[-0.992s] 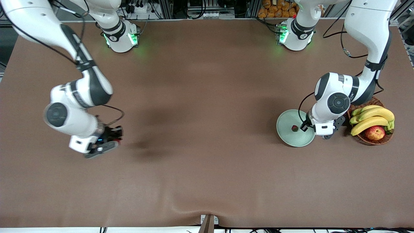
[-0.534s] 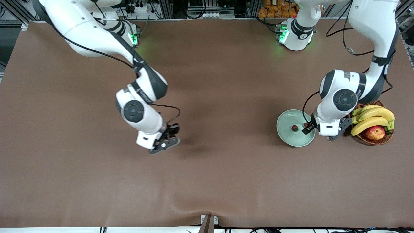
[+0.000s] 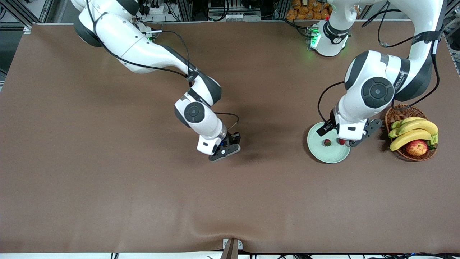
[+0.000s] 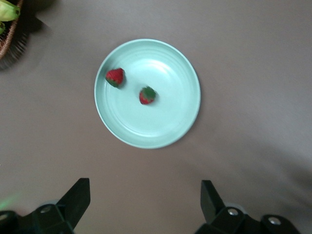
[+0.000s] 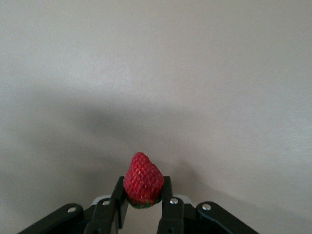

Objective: Collect all strawberries into plate
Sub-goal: 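Carry the last strawberry toward the middle while the left gripper approaches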

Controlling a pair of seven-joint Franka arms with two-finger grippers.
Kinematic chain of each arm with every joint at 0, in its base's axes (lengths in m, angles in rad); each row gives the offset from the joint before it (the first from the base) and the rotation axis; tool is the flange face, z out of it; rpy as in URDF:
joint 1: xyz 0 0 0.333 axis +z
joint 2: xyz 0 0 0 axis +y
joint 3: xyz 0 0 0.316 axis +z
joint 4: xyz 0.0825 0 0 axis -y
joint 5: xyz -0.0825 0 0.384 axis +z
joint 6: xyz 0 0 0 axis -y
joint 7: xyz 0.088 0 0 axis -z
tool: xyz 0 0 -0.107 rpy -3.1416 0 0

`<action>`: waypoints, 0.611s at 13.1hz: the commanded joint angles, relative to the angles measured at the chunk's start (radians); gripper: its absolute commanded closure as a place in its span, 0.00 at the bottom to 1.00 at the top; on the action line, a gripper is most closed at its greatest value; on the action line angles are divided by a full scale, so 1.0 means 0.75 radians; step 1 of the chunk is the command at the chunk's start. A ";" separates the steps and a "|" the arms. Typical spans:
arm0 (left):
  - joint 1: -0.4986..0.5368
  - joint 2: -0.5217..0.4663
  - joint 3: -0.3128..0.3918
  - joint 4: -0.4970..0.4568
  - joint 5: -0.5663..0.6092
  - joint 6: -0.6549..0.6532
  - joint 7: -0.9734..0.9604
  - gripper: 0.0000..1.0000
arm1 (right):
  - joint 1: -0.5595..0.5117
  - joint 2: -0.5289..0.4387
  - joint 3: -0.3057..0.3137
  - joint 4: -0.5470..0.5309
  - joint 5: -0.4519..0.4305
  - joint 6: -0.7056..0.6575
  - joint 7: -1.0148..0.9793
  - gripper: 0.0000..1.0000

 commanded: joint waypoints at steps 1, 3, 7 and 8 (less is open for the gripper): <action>-0.003 0.030 -0.076 0.103 -0.023 -0.070 -0.010 0.00 | 0.054 0.033 -0.037 0.058 0.010 -0.019 0.051 0.87; -0.035 0.055 -0.113 0.145 -0.031 -0.070 -0.085 0.00 | 0.054 0.033 -0.039 0.047 0.006 -0.031 0.127 0.34; -0.199 0.185 -0.115 0.252 -0.029 -0.068 -0.273 0.00 | 0.028 -0.008 -0.045 0.019 -0.001 -0.102 0.141 0.00; -0.246 0.238 -0.115 0.282 -0.025 -0.058 -0.333 0.00 | 0.001 -0.043 -0.045 0.019 -0.001 -0.184 0.143 0.00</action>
